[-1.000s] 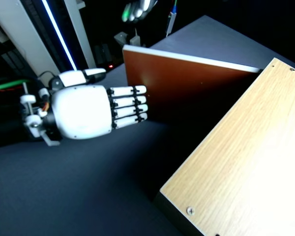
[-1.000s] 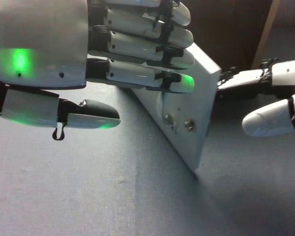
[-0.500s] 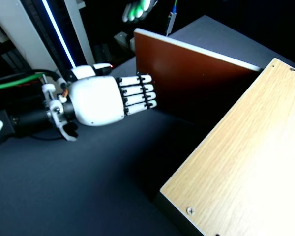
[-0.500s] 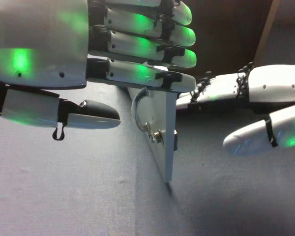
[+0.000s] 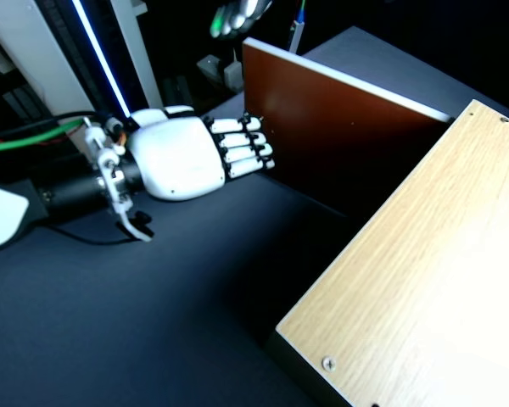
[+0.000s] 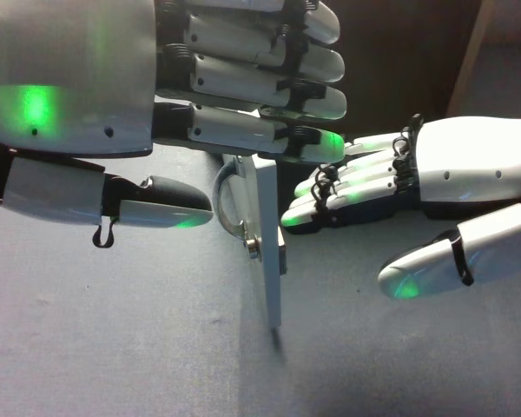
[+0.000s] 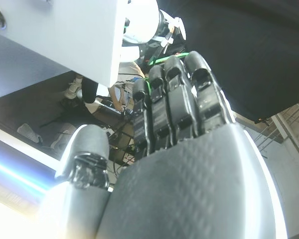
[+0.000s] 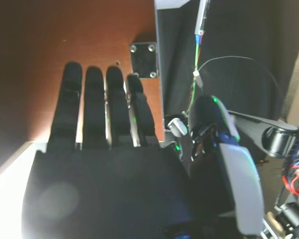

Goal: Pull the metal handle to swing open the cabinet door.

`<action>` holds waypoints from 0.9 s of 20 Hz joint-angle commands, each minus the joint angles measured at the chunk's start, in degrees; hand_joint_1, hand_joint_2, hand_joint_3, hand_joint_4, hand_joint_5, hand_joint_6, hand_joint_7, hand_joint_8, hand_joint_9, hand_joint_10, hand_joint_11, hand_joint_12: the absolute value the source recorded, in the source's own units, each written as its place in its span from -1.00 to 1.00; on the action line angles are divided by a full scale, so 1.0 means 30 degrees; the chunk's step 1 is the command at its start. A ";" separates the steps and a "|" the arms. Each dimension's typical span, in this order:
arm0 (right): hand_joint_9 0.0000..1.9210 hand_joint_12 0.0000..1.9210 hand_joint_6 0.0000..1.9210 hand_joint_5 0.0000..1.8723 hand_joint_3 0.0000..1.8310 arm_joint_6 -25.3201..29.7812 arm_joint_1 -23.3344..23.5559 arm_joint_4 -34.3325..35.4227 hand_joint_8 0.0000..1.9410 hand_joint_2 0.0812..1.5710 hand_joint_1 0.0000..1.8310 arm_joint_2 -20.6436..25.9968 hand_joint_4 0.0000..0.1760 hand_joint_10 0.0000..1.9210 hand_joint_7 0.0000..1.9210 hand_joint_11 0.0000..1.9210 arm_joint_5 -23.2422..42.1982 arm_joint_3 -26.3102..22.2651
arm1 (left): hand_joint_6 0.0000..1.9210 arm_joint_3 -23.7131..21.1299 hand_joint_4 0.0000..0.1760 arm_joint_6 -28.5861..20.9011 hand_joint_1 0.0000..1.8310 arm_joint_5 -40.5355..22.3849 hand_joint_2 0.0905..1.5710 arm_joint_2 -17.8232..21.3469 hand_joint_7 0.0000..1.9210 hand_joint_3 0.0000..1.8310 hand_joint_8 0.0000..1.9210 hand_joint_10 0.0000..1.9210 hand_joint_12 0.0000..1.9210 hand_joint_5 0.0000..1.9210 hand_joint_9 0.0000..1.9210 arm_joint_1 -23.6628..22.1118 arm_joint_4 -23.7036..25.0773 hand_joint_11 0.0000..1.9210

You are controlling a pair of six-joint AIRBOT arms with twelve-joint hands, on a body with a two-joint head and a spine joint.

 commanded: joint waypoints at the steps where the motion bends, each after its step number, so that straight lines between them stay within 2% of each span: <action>1: -0.74 -0.32 -0.99 -0.72 -1.00 -0.0065 0.0224 0.1456 -0.99 0.71 -1.00 -0.0109 -1.00 -0.99 -0.70 -1.00 0.1677 -0.0105 | -0.99 0.0013 -1.00 0.0108 -1.00 -0.0372 0.99 0.0120 -0.65 -0.95 -1.00 -0.99 -0.38 -0.64 -0.68 -0.0126 -0.1852 -1.00; 5: -0.74 -0.32 -0.99 -0.72 -1.00 -0.1389 0.0228 0.2178 -1.00 0.70 -1.00 -0.0611 -1.00 -0.99 -0.70 -1.00 0.1732 -0.0096 | -0.99 0.0013 -1.00 0.0108 -1.00 -0.0372 1.00 0.0120 -0.63 -0.95 -0.99 -0.99 -0.36 -0.62 -0.66 -0.0126 -0.1852 -0.98; 13: -0.75 -0.33 -1.00 -0.72 -0.99 -0.1839 0.0516 0.2638 -1.00 0.72 -1.00 -0.1283 -1.00 -1.00 -0.71 -1.00 0.1534 0.0172 | -1.00 0.0011 -1.00 0.0108 -1.00 -0.0372 1.00 0.0120 -0.63 -0.87 -1.00 -1.00 -0.35 -0.62 -0.66 -0.0126 -0.1852 -1.00; 18: -0.72 -0.27 -1.00 -0.70 -0.99 -0.2409 0.0646 0.2711 -0.99 0.79 -1.00 -0.1652 -1.00 -0.99 -0.67 -1.00 0.1553 0.0162 | -1.00 0.0011 -1.00 0.0108 -1.00 -0.0372 1.00 0.0120 -0.62 -0.86 -1.00 -1.00 -0.34 -0.63 -0.65 -0.0126 -0.1852 -0.97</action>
